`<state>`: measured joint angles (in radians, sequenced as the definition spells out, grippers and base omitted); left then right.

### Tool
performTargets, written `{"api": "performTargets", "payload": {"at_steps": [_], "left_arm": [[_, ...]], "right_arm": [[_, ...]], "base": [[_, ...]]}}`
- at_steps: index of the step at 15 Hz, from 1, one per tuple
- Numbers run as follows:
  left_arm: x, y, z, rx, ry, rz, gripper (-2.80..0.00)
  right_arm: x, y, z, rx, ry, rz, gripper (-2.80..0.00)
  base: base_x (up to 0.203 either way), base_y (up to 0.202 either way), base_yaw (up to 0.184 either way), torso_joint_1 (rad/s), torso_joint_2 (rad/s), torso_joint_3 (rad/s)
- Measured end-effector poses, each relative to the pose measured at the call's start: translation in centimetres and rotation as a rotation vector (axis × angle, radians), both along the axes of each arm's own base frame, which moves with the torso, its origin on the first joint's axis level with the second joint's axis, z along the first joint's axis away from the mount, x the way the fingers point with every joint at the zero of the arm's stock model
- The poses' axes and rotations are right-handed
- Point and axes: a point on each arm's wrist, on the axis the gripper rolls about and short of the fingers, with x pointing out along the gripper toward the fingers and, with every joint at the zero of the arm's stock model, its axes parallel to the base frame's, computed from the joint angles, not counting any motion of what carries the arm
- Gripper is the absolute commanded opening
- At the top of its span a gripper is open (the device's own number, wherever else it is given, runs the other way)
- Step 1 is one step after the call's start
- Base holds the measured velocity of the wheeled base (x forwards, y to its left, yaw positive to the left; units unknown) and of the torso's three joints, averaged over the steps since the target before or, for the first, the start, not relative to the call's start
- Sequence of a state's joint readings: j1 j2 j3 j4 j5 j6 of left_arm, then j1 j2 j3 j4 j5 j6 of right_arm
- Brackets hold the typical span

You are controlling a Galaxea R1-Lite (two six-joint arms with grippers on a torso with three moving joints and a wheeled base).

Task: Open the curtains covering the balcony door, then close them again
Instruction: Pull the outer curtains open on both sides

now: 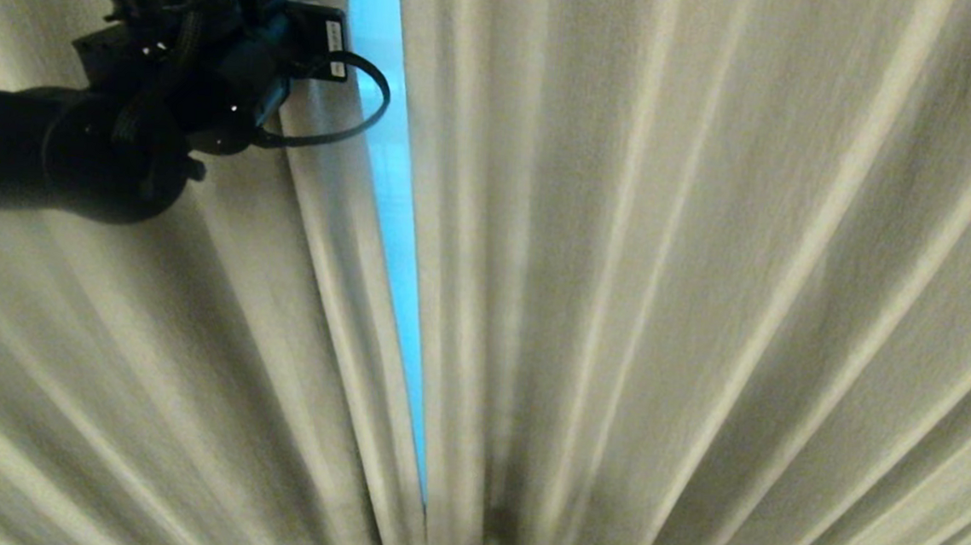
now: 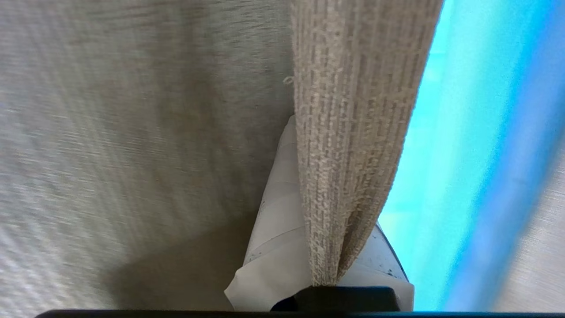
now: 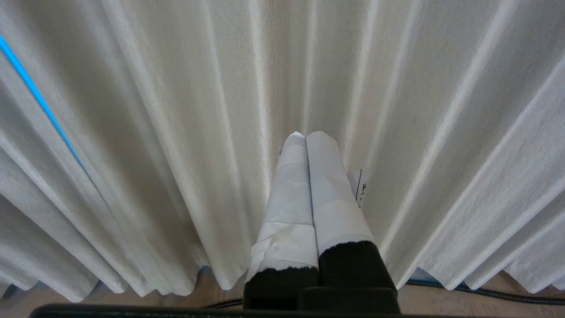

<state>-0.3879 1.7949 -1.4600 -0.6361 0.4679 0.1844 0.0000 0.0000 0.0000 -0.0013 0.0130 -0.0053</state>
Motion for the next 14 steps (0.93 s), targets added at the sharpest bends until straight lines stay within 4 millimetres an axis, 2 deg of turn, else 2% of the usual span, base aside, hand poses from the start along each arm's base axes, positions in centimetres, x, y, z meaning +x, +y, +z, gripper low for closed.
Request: {"api": "performTargets", "payload": {"at_steps": [5,11,14], "left_arm": [[0.3,3.2,0.8,0.002,-0.024,0.052,-2.80],[0.0,8.9,2.3,-0.013,-0.091,0.059,-2.80],[-0.2,12.7,2.7,-0.036,-0.112,0.107,-2.80]], "right_arm": [[0.0,0.0,0.0,0.000,0.000,0.000,-2.80],[0.0,0.0,0.0,0.000,0.000,0.000,-2.80],[0.0,0.0,0.0,0.000,0.000,0.000,-2.80]], "base": [[0.000,0.000,0.000,0.000,0.00,0.000],[0.000,0.000,0.000,0.000,0.00,0.000],[0.000,0.000,0.000,0.000,0.00,0.000]]}}
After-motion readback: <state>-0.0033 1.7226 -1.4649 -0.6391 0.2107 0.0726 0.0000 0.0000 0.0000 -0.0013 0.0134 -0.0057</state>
